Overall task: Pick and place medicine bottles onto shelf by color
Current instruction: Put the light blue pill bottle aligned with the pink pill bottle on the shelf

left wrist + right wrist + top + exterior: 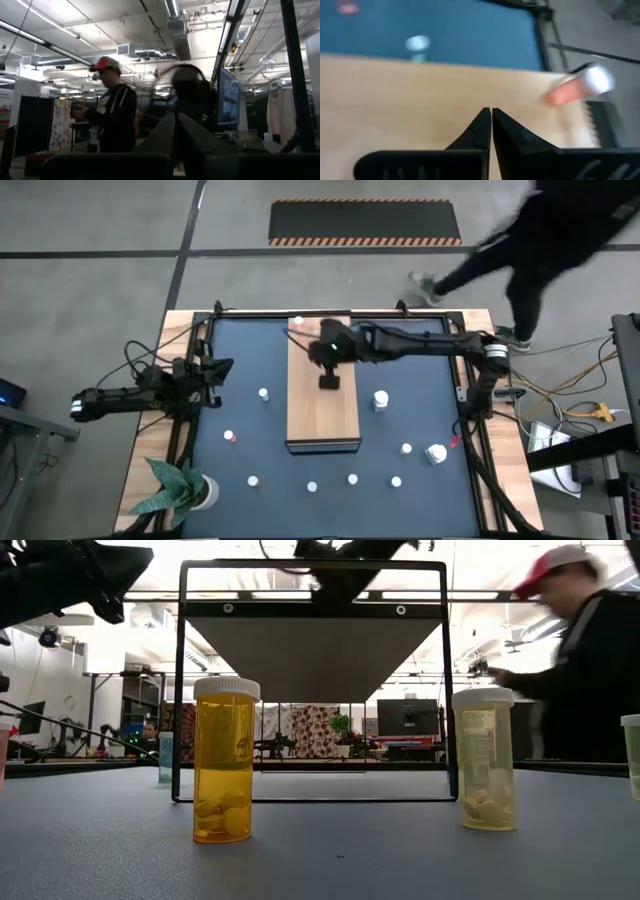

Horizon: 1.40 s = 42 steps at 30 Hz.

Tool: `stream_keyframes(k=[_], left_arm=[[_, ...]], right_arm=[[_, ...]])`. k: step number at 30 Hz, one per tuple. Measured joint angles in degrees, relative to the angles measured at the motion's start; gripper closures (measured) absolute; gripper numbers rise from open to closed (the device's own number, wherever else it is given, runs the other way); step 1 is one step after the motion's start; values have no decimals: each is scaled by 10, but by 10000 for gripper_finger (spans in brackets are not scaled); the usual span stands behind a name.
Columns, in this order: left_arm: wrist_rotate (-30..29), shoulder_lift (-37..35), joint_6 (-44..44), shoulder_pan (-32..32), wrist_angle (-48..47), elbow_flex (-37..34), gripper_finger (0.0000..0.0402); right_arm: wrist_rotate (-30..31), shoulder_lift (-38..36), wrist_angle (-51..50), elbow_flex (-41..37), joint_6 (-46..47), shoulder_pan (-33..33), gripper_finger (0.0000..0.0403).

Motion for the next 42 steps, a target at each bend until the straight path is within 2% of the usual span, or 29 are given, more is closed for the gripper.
stream_keyframes(k=[6,10,15,20,25,31,35,38,42], left_arm=[[12,1,30,0,84,16,398],[34,6,27,0,84,15,398],[36,42,-31,0,87,11,398],[36,87,-90,0,131,26,398],[36,136,-132,0,141,42,398],[35,204,-165,0,200,44,398],[35,242,-166,0,257,45,398],[35,270,-170,0,286,48,398],[34,309,-184,0,295,62,398]], right_arm=[[-2,-127,126,-167,50,73,394],[1,-201,216,-287,78,131,394],[1,-277,373,-423,91,188,394],[5,-313,490,-516,90,214,394],[5,-328,559,-584,80,214,394],[-16,-351,655,-670,41,208,394],[-46,-386,725,-724,18,183,394],[-47,-430,738,-753,8,149,394],[-127,-493,738,-781,21,87,394]])
